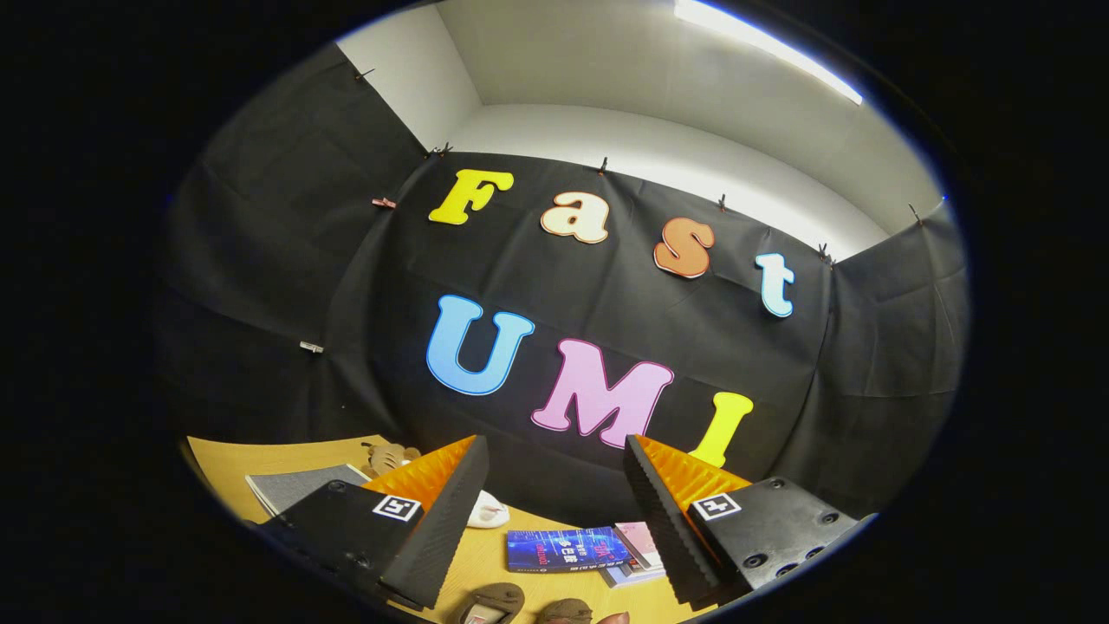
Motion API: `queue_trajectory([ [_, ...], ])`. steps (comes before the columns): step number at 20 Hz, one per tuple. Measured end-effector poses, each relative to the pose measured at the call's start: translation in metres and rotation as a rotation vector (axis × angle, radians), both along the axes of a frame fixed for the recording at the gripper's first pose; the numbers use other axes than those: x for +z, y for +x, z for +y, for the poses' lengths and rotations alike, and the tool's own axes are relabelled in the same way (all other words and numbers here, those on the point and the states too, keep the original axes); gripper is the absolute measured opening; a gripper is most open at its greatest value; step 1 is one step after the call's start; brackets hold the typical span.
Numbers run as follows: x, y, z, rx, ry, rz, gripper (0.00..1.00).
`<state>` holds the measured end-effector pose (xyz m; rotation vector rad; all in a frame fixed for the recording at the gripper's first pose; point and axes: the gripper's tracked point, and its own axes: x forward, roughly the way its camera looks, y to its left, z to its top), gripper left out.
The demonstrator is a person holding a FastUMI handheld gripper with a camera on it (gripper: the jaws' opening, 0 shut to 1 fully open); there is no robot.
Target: Open the storage box then place both shoes into the box .Put the left shoe in first, then the right shoe, with the right side of both shoes facing outward in a uniform manner.
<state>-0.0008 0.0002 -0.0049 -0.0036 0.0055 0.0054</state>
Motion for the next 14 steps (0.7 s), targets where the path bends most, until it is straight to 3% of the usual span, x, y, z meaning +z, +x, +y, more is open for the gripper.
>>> queue_trajectory([
  [2, -0.002, 0.0, 0.0, 0.003, 0.003, 0.004, 0.97],
  [4, -0.006, 0.002, 0.013, 0.061, 0.024, 0.019, 0.97],
  [7, -0.026, -0.001, 0.062, 0.3, 0.136, 0.107, 0.97],
  [9, -0.04, -0.009, 0.094, 0.448, 0.293, 0.179, 0.95],
  [12, -0.055, -0.013, 0.123, 0.604, 0.655, 0.272, 0.95],
  [14, -0.077, -0.005, 0.134, 0.643, 0.872, 0.351, 1.0],
])
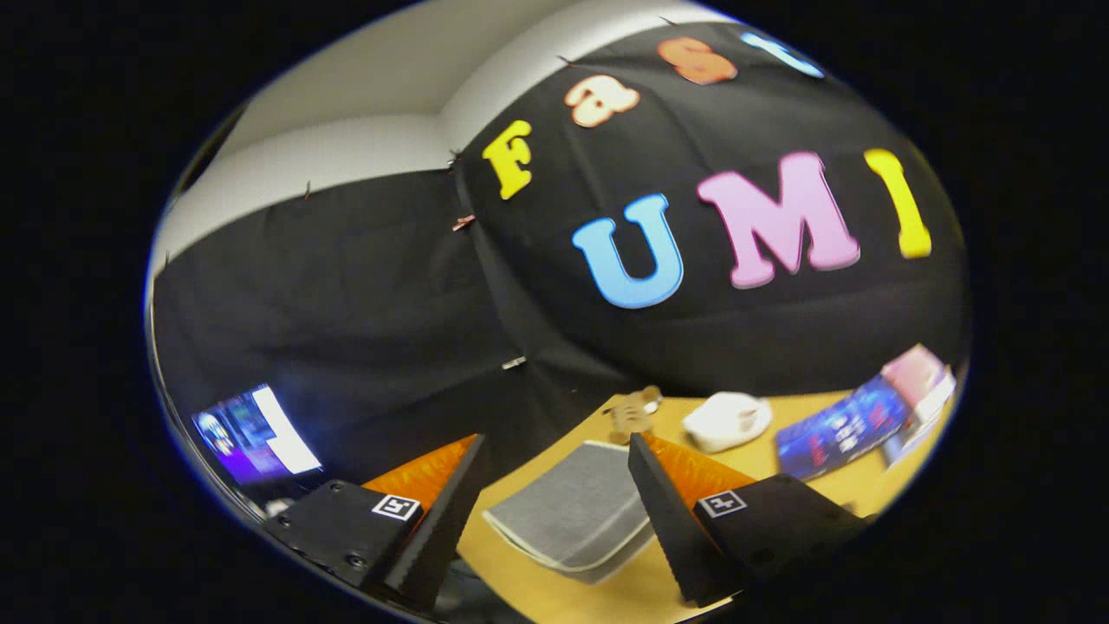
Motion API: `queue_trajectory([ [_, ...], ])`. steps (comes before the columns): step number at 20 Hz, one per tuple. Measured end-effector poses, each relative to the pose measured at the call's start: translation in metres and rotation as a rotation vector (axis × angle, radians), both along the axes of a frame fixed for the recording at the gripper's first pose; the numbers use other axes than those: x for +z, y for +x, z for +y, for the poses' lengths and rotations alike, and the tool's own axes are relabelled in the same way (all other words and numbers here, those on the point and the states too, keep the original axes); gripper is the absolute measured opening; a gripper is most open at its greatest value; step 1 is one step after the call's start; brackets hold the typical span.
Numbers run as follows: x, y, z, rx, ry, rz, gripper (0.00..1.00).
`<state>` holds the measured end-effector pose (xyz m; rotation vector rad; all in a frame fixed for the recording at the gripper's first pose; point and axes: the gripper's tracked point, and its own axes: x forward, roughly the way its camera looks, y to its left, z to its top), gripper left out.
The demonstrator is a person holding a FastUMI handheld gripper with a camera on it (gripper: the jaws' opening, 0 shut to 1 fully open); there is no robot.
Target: Open the storage box then place both shoes into the box .Put the left shoe in first, then the right shoe, with the right side of both shoes facing outward in a uniform manner.
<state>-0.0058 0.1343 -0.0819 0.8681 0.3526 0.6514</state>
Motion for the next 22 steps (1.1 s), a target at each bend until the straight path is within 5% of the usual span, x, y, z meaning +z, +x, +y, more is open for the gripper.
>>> queue_trajectory([
  [3, -0.065, 0.009, 0.012, 0.097, 0.216, 0.227, 0.95],
  [9, -0.191, 0.005, 0.056, 0.265, 0.44, 0.594, 0.95],
  [22, -0.22, 0.008, 0.125, 0.439, 0.749, 0.758, 0.86],
])
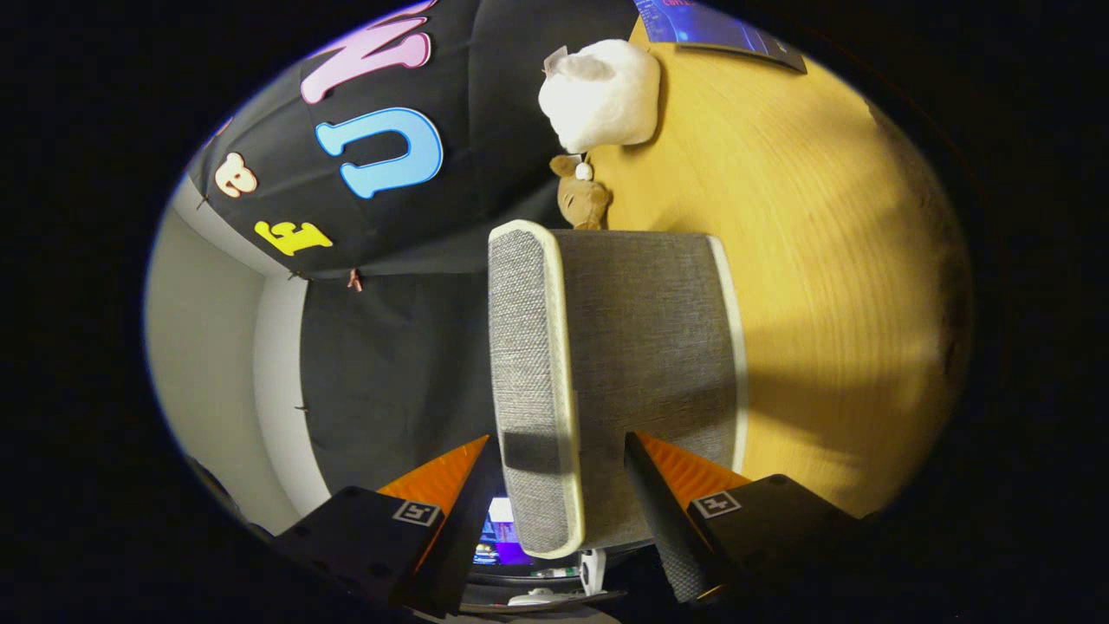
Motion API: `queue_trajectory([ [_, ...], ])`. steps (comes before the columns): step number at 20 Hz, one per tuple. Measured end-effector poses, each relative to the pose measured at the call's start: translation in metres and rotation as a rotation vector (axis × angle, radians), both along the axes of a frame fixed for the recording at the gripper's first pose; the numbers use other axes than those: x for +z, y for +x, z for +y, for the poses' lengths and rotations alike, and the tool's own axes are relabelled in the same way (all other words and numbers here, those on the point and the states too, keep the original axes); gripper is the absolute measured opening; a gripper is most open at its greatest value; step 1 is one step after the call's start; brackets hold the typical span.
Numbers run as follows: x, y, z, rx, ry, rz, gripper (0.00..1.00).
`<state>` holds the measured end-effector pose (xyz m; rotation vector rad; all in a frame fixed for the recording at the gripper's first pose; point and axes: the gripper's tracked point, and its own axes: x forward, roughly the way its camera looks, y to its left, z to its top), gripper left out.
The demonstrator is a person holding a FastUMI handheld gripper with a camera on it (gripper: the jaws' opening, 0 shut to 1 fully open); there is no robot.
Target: Open the storage box then place both shoes into the box .Put the left shoe in first, then the right shoe, with the right side of both shoes facing outward in a uniform manner.
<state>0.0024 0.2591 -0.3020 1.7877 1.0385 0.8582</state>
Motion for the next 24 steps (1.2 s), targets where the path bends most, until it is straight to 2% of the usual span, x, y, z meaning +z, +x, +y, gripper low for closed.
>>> queue_trajectory([
  [2, 0.008, 0.004, -0.001, -0.01, 0.056, 0.008, 0.78],
  [3, 0.004, 0.001, 0.003, 0.001, 0.045, 0.004, 0.78],
  [5, 0.01, 0.001, -0.007, -0.004, 0.097, 0.001, 0.42],
  [7, 0.016, 0.004, -0.013, -0.038, 0.077, -0.049, 0.06],
  [10, 0.033, 0.004, -0.018, -0.034, 0.071, -0.085, 0.04],
  [13, 0.062, 0.017, -0.027, -0.083, 0.048, -0.126, 0.05],
  [17, 0.108, 0.042, -0.02, -0.102, -0.041, -0.205, 0.05],
  [24, 0.193, 0.074, 0.035, -0.084, -0.074, -0.34, 0.05],
])
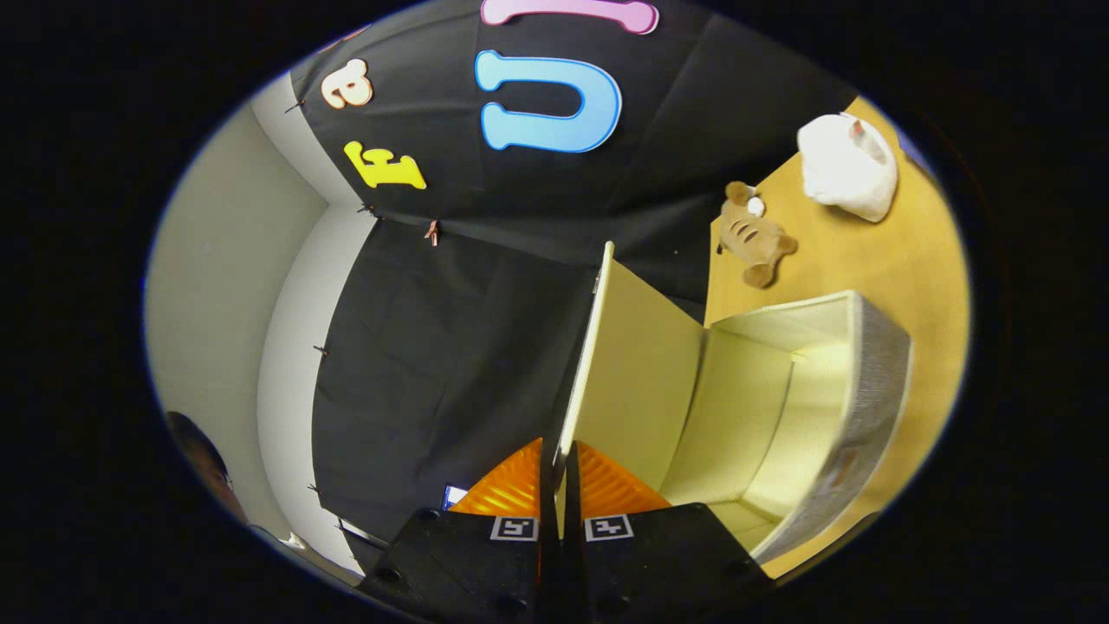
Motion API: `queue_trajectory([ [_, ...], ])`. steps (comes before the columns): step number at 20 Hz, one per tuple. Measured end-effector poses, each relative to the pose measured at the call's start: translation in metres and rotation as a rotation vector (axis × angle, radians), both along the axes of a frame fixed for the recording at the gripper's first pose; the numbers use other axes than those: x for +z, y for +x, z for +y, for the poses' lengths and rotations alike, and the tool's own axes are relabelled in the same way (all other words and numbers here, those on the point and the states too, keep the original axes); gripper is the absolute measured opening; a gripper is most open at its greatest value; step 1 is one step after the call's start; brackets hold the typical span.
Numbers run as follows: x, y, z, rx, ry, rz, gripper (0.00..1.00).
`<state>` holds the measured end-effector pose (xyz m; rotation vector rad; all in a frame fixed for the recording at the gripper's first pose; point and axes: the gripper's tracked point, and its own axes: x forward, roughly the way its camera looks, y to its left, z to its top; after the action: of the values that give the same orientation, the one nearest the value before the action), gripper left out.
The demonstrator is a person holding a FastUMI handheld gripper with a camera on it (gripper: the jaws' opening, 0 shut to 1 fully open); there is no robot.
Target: Open the storage box then place both shoes into the box .Put the left shoe in first, then the right shoe, with the right side of both shoes facing outward in a uniform manner.
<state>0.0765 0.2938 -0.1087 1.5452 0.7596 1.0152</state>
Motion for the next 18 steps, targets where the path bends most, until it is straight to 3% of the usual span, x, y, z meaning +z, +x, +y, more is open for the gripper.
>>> queue_trajectory([
  [6, 0.041, -0.001, 0.083, 0.068, -0.076, -0.106, 0.05],
  [13, 0.04, -0.002, 0.146, 0.096, -0.149, -0.125, 0.1],
  [14, 0.037, -0.002, 0.151, 0.104, -0.168, -0.126, 0.2],
  [16, 0.03, -0.004, 0.155, 0.109, -0.202, -0.133, 0.56],
  [18, 0.031, -0.008, 0.155, 0.115, -0.219, -0.141, 0.67],
])
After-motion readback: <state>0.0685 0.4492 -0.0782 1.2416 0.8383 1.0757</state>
